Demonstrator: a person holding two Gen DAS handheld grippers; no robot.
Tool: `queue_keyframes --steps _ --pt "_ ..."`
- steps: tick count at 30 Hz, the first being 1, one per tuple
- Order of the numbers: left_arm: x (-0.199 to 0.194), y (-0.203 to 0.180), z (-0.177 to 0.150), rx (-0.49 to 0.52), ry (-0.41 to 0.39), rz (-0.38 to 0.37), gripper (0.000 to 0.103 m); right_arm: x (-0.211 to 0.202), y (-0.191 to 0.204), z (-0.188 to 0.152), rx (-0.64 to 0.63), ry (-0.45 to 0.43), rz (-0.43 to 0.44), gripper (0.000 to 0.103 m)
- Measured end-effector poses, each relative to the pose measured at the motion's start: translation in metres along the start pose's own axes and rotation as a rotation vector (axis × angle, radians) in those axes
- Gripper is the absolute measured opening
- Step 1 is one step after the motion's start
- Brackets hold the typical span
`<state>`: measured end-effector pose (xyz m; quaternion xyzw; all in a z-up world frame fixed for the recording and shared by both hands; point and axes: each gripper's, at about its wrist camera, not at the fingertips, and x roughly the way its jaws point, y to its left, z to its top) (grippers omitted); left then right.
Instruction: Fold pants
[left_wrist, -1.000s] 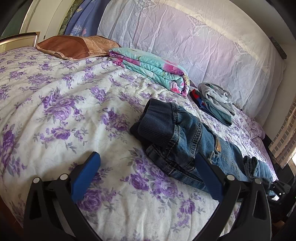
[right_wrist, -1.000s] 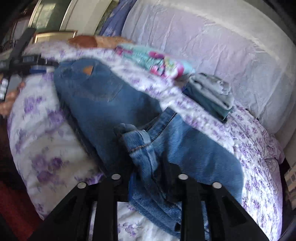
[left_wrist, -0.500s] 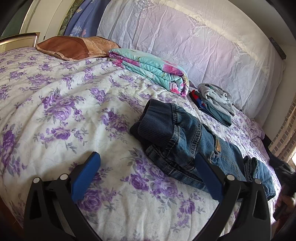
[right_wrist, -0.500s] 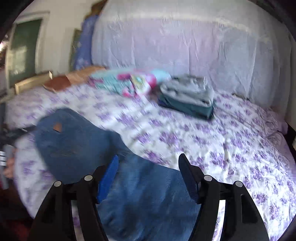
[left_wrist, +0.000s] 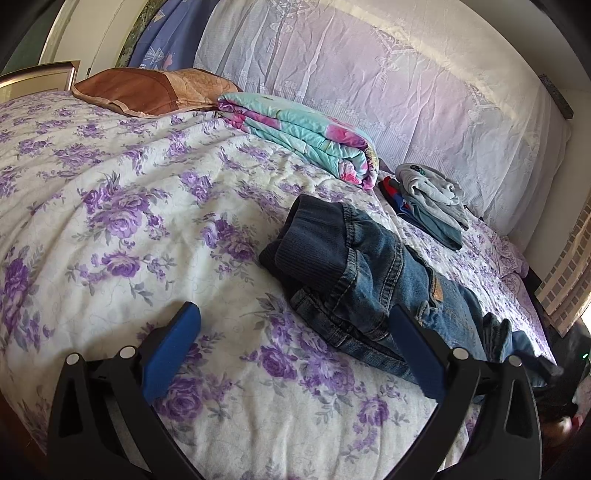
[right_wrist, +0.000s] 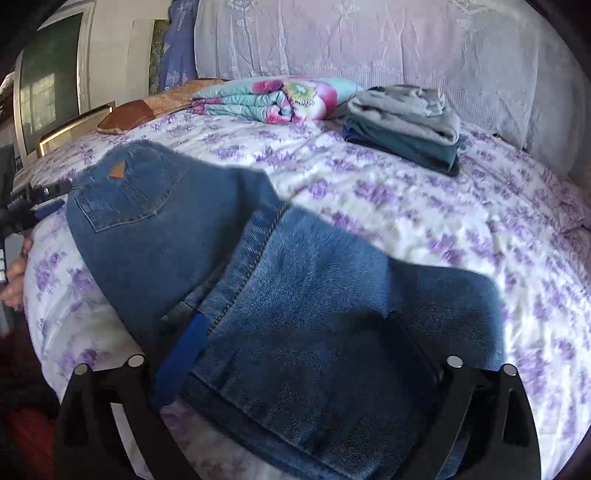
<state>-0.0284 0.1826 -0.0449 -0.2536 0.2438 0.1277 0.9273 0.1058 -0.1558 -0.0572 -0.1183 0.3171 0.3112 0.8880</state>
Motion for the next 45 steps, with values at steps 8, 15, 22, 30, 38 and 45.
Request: queue_keyframes --steps 8,15,22,30,38,45 --pt "0.002 0.003 0.016 -0.149 0.119 -0.106 0.099 -0.044 -0.014 -0.006 0.045 -0.196 0.001 0.099" --pt "0.014 0.005 0.024 -0.365 0.208 -0.325 0.099 -0.009 -0.016 -0.011 -0.042 -0.008 -0.162 0.1" --pt "0.029 -0.01 0.021 -0.406 0.282 -0.269 0.098 -0.013 -0.025 -0.015 0.005 -0.019 -0.1 0.1" --pt "0.049 -0.019 0.026 -0.453 0.307 -0.112 0.098 -0.019 -0.03 -0.016 0.044 -0.04 -0.038 0.1" --pt "0.057 -0.032 0.024 -0.455 0.292 -0.116 0.098 -0.022 -0.037 -0.018 0.077 -0.06 0.014 0.1" --pt "0.063 -0.013 0.028 -0.567 0.281 -0.193 0.097 -0.028 -0.04 -0.015 0.091 -0.077 0.017 0.1"
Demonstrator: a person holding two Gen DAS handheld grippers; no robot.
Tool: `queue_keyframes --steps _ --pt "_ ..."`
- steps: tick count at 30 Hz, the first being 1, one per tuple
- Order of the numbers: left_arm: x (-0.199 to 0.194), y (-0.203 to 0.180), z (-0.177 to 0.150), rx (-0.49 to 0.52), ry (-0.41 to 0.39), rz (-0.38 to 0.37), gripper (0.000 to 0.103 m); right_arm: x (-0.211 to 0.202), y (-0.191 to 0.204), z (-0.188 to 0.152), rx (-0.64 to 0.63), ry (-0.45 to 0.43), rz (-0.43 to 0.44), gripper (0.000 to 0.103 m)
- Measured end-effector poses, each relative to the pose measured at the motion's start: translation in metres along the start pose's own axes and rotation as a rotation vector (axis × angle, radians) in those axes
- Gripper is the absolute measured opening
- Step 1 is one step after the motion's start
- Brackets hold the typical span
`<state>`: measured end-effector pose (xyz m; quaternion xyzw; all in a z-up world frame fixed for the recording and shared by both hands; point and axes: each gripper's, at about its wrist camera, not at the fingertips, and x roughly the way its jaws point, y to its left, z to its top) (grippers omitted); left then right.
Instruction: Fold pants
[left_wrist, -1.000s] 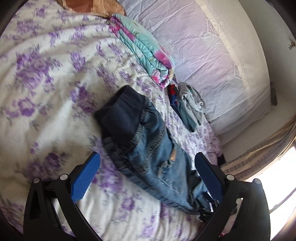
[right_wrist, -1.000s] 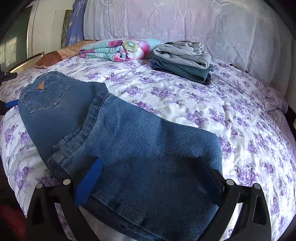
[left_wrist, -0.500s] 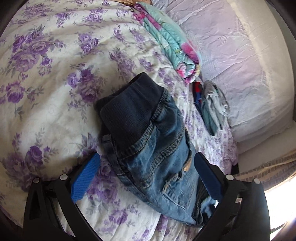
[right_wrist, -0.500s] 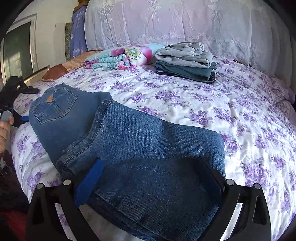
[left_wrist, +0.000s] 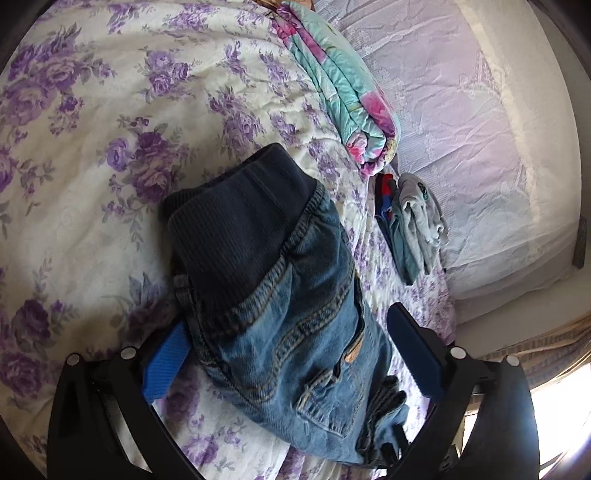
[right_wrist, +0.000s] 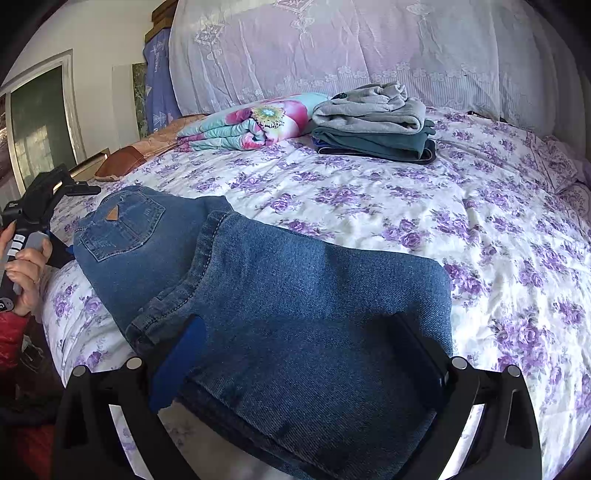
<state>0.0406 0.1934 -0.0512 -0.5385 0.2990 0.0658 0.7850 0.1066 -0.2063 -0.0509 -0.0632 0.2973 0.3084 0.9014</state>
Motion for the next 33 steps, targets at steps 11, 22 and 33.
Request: queue_keyframes --steps 11,22,33 --pt "-0.006 0.014 -0.002 0.018 -0.017 -0.017 0.05 0.019 0.001 0.007 -0.103 0.069 -0.242 0.1" --pt "-0.044 -0.086 -0.037 0.415 -0.156 0.052 0.032 0.002 -0.029 -0.003 0.005 0.087 -0.133 0.1" --pt "-0.044 -0.196 -0.131 0.887 -0.234 0.055 0.028 -0.028 -0.134 -0.026 0.469 -0.053 0.018 0.1"
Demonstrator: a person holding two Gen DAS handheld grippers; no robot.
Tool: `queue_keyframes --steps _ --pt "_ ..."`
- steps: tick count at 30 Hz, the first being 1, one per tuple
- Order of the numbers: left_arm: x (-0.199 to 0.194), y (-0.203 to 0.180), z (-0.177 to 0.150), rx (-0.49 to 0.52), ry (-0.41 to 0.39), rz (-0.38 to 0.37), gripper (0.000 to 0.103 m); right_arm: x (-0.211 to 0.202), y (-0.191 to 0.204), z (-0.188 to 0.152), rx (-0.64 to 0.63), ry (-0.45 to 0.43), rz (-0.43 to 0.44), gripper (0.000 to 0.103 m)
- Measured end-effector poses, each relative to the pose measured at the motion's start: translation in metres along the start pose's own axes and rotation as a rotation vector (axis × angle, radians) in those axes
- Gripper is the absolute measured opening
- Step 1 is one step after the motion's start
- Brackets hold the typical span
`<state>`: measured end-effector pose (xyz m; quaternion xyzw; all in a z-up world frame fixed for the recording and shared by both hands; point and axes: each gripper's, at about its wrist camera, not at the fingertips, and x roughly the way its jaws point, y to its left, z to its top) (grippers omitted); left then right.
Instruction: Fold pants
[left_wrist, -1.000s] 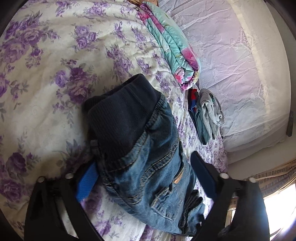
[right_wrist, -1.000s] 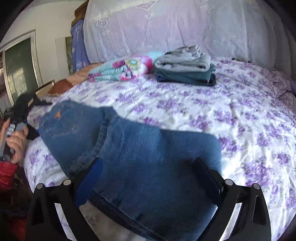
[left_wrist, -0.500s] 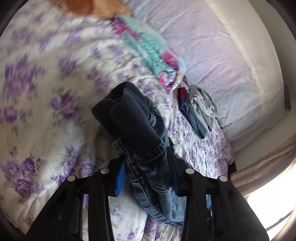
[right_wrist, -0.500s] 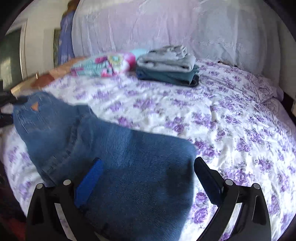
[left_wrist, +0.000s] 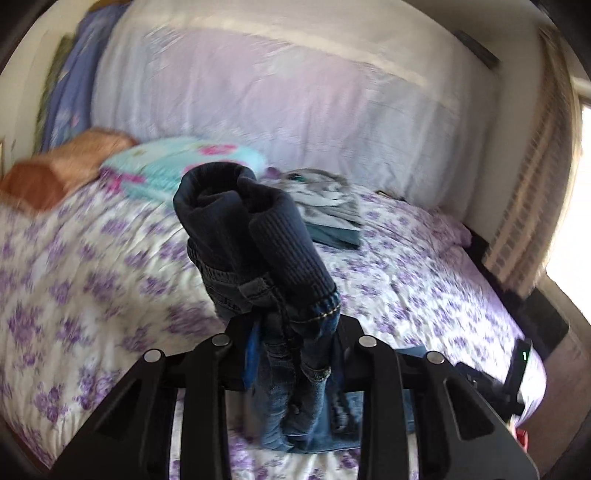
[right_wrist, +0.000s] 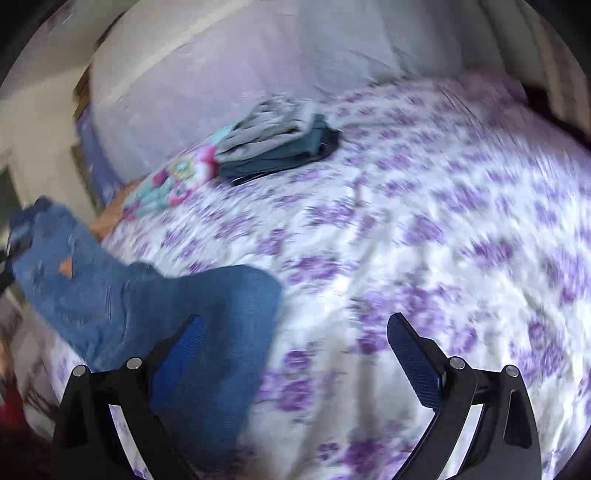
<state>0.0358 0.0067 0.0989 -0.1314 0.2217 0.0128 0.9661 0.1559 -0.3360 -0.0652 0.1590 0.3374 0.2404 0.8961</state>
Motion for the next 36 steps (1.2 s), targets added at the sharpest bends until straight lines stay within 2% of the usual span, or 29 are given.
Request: queue_keyframes --steps 2,4,7,11,14,15,16,17,18,19,20,21,22,24,26,28,30,32,34,35,36 --pt "0.003 -0.028 -0.002 0.085 -0.006 -0.018 0.028 0.009 -0.022 0.002 0.12 0.031 0.09 0.1" --pt "0.01 -0.062 -0.009 0.182 -0.004 -0.047 0.028 0.0 -0.029 0.003 0.167 -0.027 0.151 0.1" --pt "0.027 -0.106 -0.026 0.298 0.025 -0.096 0.028 0.004 -0.028 0.002 0.169 -0.024 0.15 0.1" --pt "0.059 -0.145 -0.067 0.398 0.153 -0.173 0.028 0.006 -0.025 0.002 0.155 -0.02 0.14 0.1" --pt "0.085 -0.163 -0.108 0.526 0.28 -0.133 0.029 0.005 -0.031 0.002 0.169 -0.03 0.158 0.1" --pt "0.086 -0.165 -0.115 0.555 0.287 -0.118 0.032 0.003 -0.032 0.001 0.171 -0.032 0.16 0.1" --pt "0.084 -0.167 -0.118 0.571 0.28 -0.118 0.04 0.001 -0.033 0.0 0.171 -0.033 0.16 0.1" --pt "0.077 -0.164 -0.117 0.574 0.276 -0.141 0.048 0.001 -0.033 0.0 0.17 -0.032 0.158 0.1" --pt "0.07 -0.159 -0.112 0.544 0.285 -0.194 0.069 0.002 -0.033 0.0 0.17 -0.032 0.157 0.1" --pt "0.064 -0.156 -0.107 0.506 0.287 -0.252 0.08 0.002 -0.033 0.0 0.171 -0.032 0.158 0.1" --pt "0.056 -0.152 -0.101 0.463 0.281 -0.306 0.082 0.002 -0.033 0.0 0.171 -0.033 0.158 0.1" --pt "0.05 -0.148 -0.097 0.443 0.271 -0.325 0.086 0.001 -0.033 -0.001 0.172 -0.034 0.159 0.1" --pt "0.042 -0.142 -0.091 0.428 0.244 -0.315 0.092 0.002 -0.033 -0.001 0.172 -0.035 0.159 0.1" --pt "0.031 -0.133 -0.084 0.404 0.175 -0.247 0.093 0.001 -0.033 -0.001 0.175 -0.039 0.161 0.1" --pt "0.032 -0.118 -0.072 0.353 0.158 -0.197 0.093 0.001 -0.033 -0.001 0.175 -0.041 0.161 0.1" --pt "0.042 -0.092 -0.055 0.224 0.189 -0.169 0.093 0.001 -0.033 -0.001 0.174 -0.04 0.161 0.1" --pt "0.058 -0.072 -0.043 0.11 0.237 -0.183 0.093 0.001 -0.033 -0.001 0.174 -0.041 0.161 0.1" --pt "0.075 -0.059 -0.046 0.05 0.312 -0.218 0.093 0.001 -0.033 -0.001 0.174 -0.04 0.16 0.1" --pt "0.091 -0.06 -0.064 0.073 0.39 -0.226 0.093 0.001 -0.033 -0.001 0.173 -0.04 0.159 0.1" --pt "0.095 -0.066 -0.076 0.115 0.413 -0.205 0.093 0.001 -0.032 -0.002 0.175 -0.04 0.16 0.1" --pt "0.1 -0.077 -0.094 0.223 0.406 -0.144 0.095 0.001 -0.032 -0.001 0.175 -0.041 0.16 0.1"
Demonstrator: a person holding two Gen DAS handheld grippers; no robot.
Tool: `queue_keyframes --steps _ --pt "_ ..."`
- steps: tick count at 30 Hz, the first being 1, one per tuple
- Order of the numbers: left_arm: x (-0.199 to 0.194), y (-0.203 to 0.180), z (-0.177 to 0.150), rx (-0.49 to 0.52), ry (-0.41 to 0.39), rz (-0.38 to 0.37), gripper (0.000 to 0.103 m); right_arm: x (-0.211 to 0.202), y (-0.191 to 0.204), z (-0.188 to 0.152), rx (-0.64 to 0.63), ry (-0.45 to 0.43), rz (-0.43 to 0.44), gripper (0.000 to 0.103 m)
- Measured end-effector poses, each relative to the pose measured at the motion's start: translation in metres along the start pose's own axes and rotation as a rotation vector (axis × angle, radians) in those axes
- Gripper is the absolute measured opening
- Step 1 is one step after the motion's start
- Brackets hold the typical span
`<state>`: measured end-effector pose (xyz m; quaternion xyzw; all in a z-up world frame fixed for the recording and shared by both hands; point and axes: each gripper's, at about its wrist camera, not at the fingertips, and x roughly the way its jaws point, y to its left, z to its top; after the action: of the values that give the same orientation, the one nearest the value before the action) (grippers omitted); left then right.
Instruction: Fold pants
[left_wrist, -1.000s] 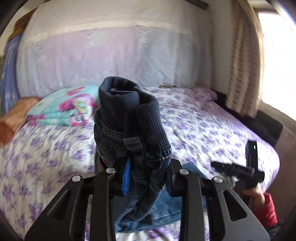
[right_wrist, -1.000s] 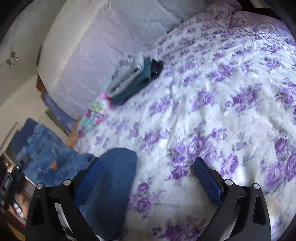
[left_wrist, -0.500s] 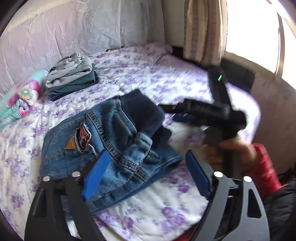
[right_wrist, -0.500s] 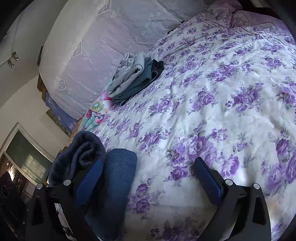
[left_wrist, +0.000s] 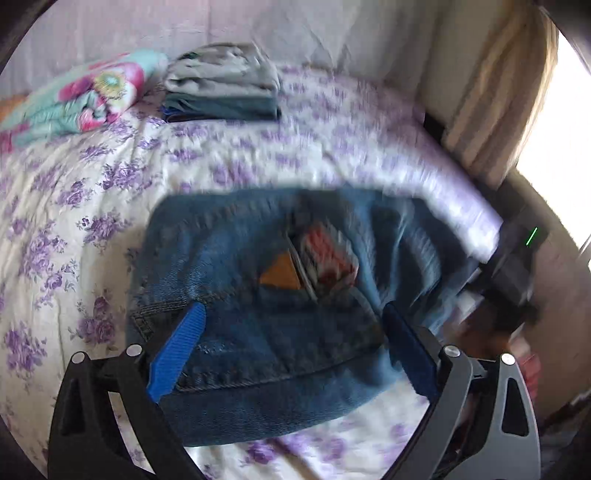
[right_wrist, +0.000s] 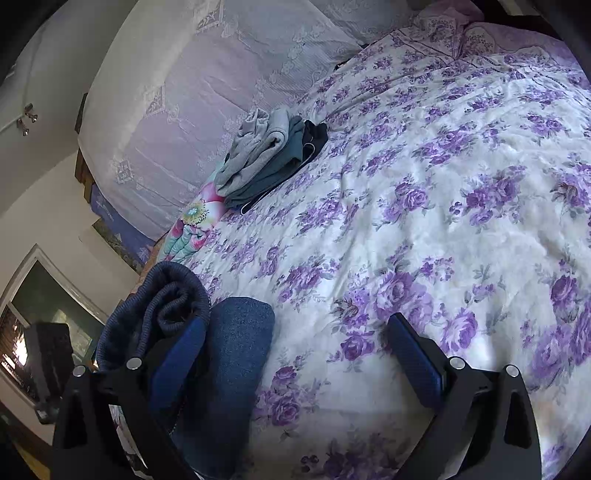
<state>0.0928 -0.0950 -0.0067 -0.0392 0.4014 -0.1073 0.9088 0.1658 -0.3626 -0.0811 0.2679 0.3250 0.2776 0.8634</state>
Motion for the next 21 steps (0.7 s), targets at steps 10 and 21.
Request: queue_keyframes --steps 10,21 --pt "-0.004 -0.02 -0.029 0.092 -0.098 0.111 0.096 -0.042 0.112 0.017 -0.301 -0.156 0.038 0.1" --pt "-0.002 -0.014 -0.035 0.121 -0.152 0.064 0.097 0.048 0.06 -0.003 -0.304 0.148 -0.077 0.1"
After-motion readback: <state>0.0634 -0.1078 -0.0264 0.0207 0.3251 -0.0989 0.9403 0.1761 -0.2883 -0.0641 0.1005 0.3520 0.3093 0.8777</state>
